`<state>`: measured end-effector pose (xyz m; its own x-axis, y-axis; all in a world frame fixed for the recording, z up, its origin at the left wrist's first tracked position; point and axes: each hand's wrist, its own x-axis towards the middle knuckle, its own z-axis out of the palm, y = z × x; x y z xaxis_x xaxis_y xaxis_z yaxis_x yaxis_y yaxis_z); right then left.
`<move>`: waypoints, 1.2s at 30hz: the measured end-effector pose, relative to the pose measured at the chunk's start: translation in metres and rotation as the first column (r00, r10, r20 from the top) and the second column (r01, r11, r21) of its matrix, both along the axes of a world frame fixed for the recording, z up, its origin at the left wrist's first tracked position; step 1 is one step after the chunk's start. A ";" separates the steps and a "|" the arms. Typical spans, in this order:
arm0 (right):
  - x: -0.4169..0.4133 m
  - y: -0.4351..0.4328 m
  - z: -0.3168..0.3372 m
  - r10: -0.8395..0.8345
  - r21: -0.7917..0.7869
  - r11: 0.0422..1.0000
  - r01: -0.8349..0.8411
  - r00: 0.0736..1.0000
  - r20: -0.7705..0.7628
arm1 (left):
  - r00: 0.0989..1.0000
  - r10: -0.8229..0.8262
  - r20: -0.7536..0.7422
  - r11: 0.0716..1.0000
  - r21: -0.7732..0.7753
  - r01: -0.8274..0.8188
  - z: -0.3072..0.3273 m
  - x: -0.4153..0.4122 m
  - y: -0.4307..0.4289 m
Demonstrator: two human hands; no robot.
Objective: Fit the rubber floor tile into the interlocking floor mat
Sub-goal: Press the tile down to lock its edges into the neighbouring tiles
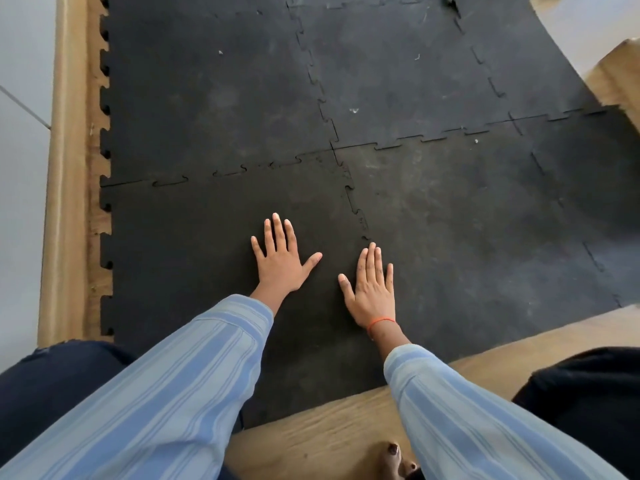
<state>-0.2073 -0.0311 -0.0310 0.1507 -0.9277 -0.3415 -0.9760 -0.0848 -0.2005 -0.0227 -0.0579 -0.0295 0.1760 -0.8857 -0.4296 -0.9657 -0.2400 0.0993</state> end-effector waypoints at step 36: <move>-0.019 0.077 -0.017 -0.241 -0.212 0.947 0.239 0.970 0.020 | 0.999 0.040 0.019 0.999 0.035 -0.040 0.002 -0.014 -0.003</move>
